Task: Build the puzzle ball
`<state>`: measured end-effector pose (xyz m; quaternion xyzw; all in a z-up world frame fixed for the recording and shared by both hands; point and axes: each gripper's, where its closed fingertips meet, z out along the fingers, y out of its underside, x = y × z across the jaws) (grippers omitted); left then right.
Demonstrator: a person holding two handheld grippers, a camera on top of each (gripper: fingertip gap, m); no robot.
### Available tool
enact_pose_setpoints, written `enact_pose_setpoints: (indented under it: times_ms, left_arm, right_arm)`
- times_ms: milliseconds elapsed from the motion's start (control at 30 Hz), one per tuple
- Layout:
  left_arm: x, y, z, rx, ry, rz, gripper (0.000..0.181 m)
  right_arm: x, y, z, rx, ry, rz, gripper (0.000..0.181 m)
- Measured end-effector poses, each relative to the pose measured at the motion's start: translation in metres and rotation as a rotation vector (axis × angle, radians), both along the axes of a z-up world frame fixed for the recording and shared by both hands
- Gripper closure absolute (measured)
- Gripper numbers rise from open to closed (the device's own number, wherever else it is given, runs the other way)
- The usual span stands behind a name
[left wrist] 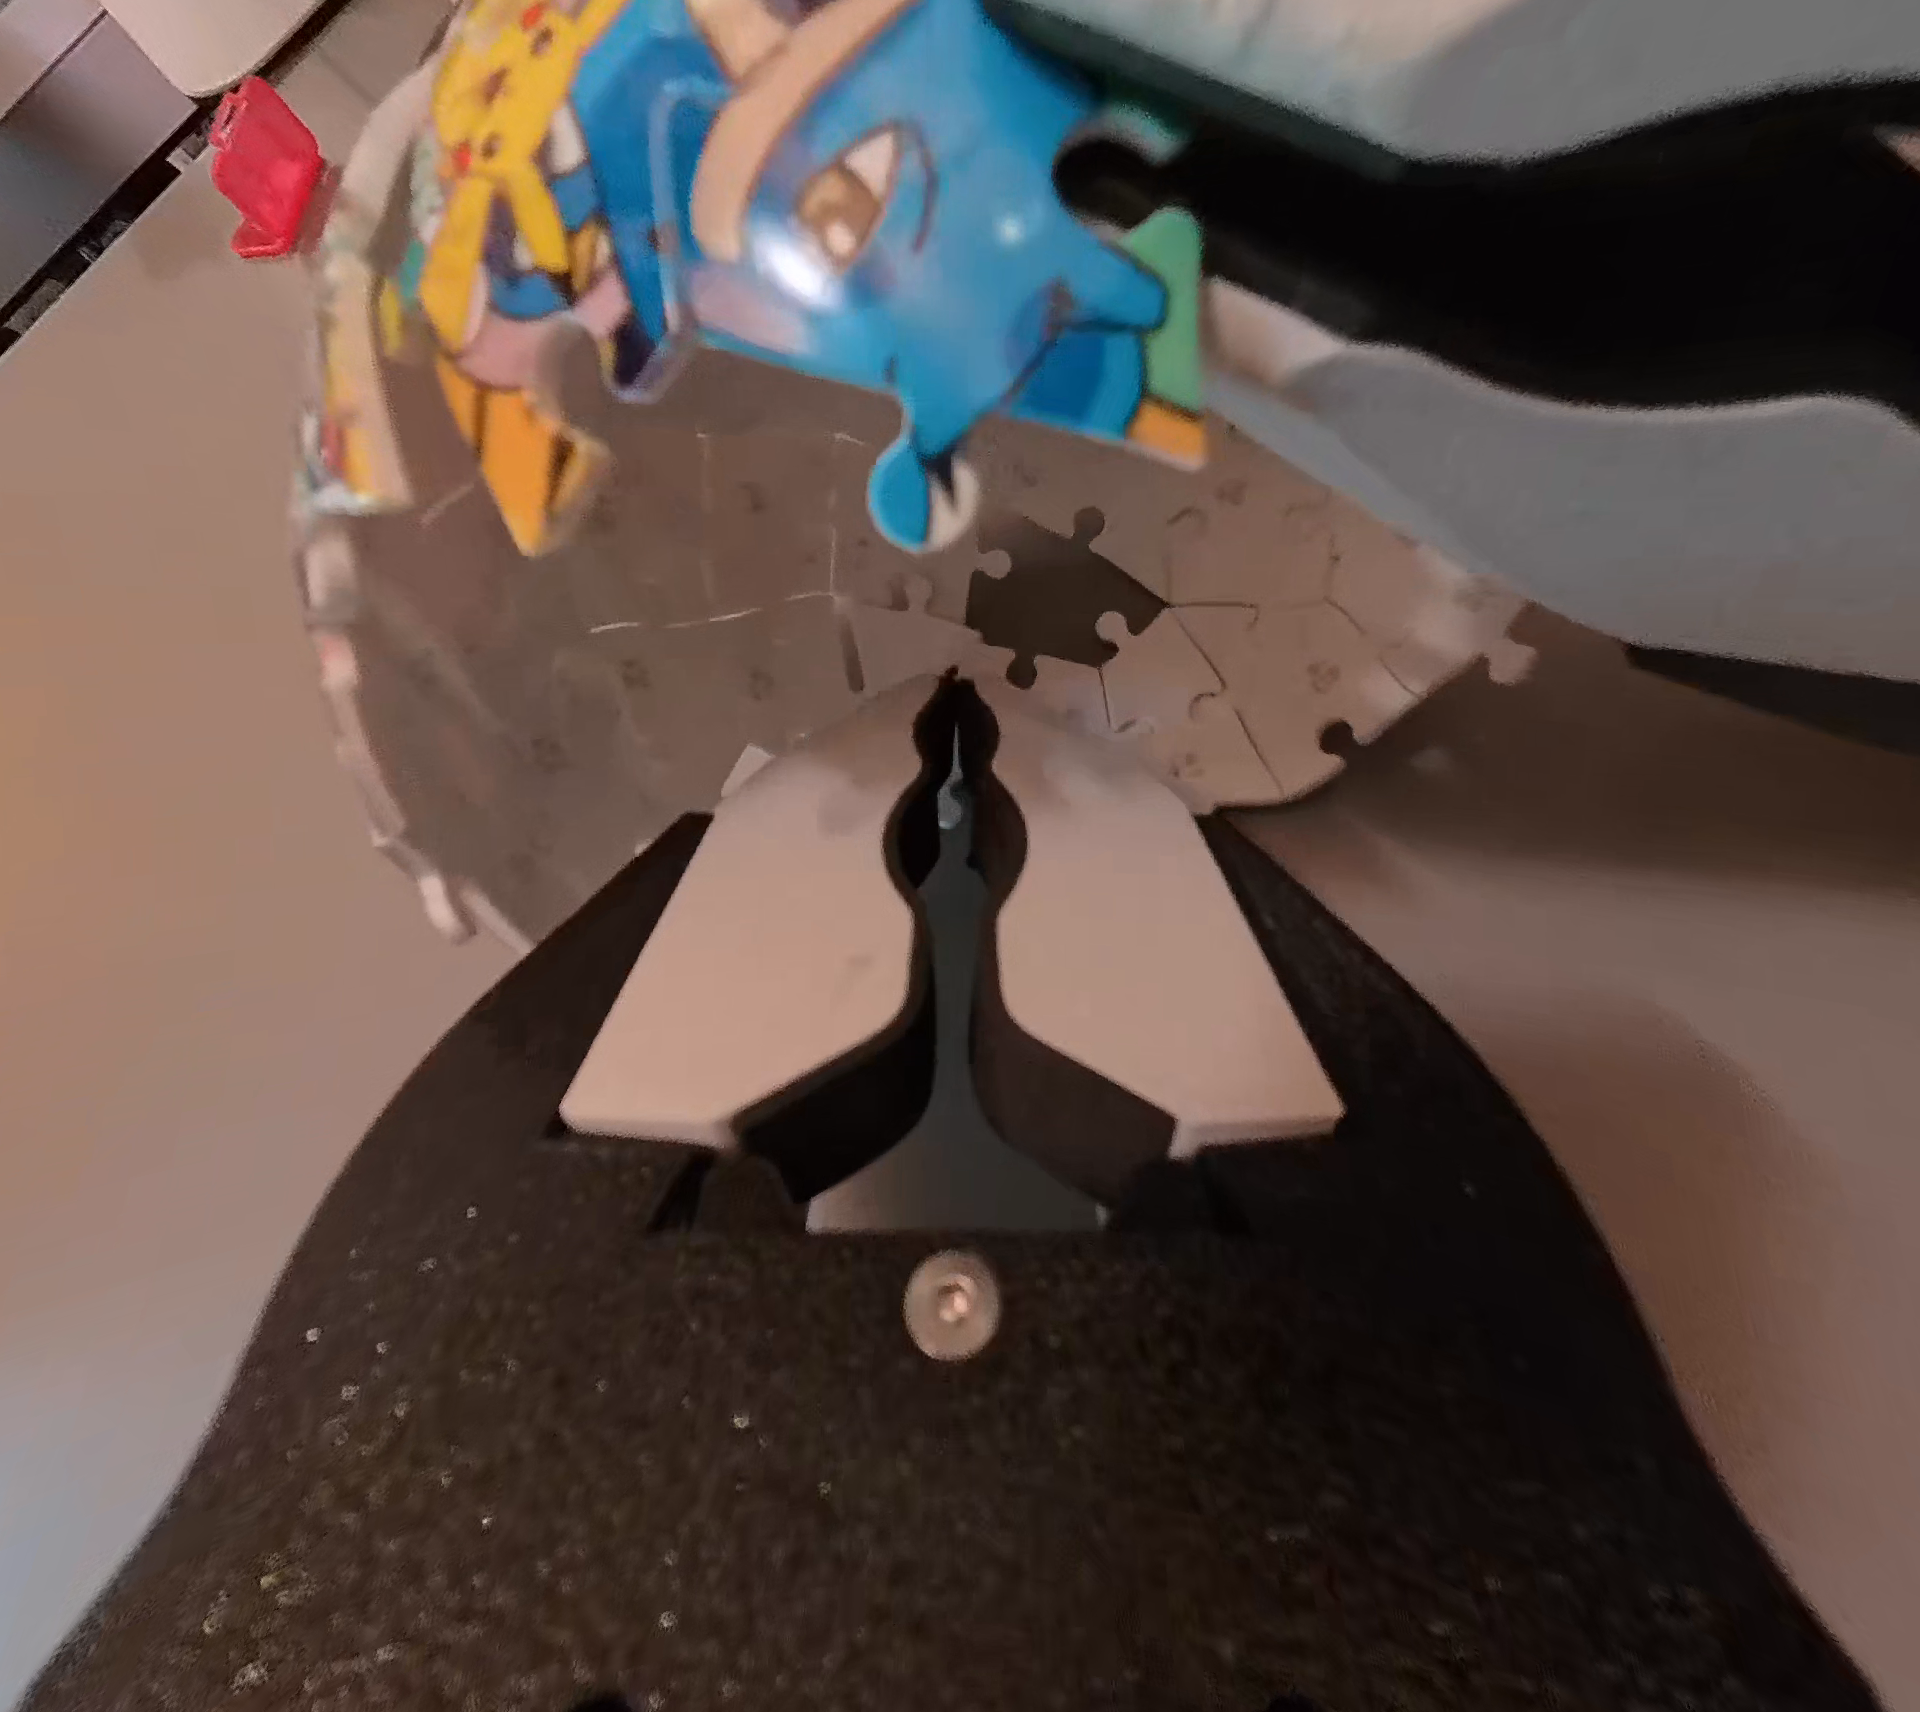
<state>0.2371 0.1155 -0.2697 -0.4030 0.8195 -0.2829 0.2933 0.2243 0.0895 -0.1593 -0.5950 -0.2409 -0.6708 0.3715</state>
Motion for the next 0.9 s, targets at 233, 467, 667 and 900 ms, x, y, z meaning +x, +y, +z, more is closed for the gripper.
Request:
enact_pose_setpoints:
  times_ms: [233,467,667,900]
  left_arm:
    - [0.003,-0.003,-0.004,0.027,0.057,-0.015,0.181]
    - [0.005,-0.005,-0.004,0.039,0.093,-0.036,0.181]
    - [0.005,0.002,0.0,0.044,0.088,-0.008,0.181]
    - [-0.01,0.02,0.024,0.007,0.053,0.035,0.181]
  right_arm:
    - [0.005,-0.001,0.001,0.007,0.017,-0.018,0.177]
    - [0.01,-0.003,0.001,0.006,0.05,-0.028,0.177]
    - [0.012,-0.003,0.001,0.005,0.06,-0.032,0.178]
    - [0.012,-0.003,0.001,0.013,0.076,-0.026,0.178]
